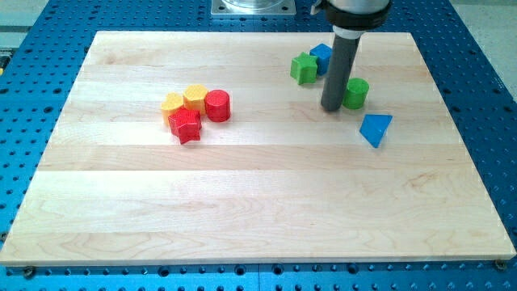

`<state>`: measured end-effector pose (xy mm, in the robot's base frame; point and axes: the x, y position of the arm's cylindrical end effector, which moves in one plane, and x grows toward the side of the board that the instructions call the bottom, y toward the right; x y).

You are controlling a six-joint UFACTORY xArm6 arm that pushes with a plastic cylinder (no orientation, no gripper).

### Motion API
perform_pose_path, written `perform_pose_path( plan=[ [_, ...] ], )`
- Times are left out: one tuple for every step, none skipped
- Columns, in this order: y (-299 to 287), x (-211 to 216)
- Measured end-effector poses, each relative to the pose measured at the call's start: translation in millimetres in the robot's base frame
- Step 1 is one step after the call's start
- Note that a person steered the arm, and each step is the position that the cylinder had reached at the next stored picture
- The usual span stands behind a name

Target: Move the triangle towards the bottom right of the board

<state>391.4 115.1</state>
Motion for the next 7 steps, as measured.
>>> perform_pose_path(
  plan=[
    [45.5,20.0],
    [79.7,37.5],
    [70.9,94.2],
    [64.6,87.3],
    [-13.9,70.6],
    [2.1,116.6],
    [34.8,110.8]
  ],
)
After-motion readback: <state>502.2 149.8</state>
